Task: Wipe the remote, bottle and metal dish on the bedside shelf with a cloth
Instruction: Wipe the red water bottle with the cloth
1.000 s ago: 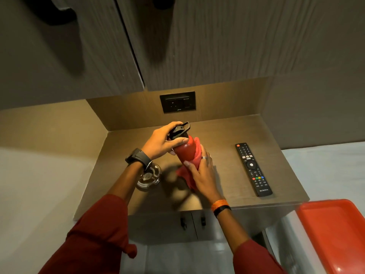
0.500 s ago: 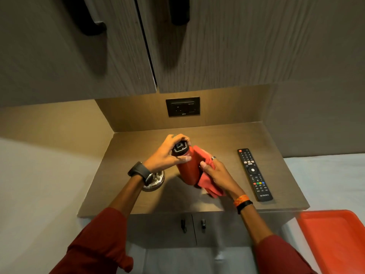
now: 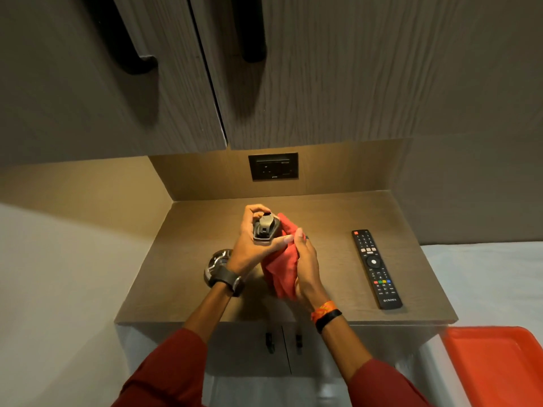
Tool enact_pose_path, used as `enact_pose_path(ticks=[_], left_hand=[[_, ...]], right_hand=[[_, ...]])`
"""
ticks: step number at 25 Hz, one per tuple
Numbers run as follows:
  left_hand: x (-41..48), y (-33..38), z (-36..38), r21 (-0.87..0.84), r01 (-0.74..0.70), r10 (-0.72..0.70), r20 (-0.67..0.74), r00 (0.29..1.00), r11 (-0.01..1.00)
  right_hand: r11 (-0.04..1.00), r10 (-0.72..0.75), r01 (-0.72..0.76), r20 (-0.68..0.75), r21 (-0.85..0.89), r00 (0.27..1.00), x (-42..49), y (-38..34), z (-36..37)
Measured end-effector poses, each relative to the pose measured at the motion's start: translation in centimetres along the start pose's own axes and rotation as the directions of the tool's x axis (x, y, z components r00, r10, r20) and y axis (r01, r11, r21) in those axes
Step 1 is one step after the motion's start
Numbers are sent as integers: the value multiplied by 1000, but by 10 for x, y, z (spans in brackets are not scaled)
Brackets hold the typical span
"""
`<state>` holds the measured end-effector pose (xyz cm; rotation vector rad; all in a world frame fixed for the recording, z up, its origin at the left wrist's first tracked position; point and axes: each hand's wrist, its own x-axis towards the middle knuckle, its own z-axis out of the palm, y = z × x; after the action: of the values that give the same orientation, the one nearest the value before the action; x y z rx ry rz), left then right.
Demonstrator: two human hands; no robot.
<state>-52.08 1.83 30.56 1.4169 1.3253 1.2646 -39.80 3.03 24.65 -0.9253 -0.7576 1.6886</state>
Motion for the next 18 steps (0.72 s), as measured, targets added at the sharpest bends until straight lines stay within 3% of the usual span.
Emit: enact_pose_path(ticks=[3, 5, 8, 10, 12, 15, 18], left_hand=[[-8, -9, 33, 201, -3, 61, -286, 956, 980], [-10, -15, 41, 171, -56, 108, -313, 944, 984], [-14, -25, 40, -215, -15, -3, -82, 997, 976], [-13, -30, 40, -324, 42, -33, 31, 999, 945], [-8, -30, 37, -378, 81, -49, 93, 995, 922], [2, -26, 28, -414, 156, -92, 172, 981, 897], [10, -26, 25, -425, 193, -105, 222, 969, 885]], right_hand=[[986, -143, 131, -124, -100, 982, -26, 11, 0], [975, -205, 187, -163, -120, 965, -31, 13, -11], [958, -273, 248, -195, -140, 942, -24, 2, -13], [939, -328, 298, -179, -172, 928, -22, 5, -13], [954, -292, 269, -193, -135, 937, -20, 18, -24], [995, -90, 79, -257, -55, 962, -8, 20, -39], [990, -125, 136, -173, 49, 977, 2, 0, -28]])
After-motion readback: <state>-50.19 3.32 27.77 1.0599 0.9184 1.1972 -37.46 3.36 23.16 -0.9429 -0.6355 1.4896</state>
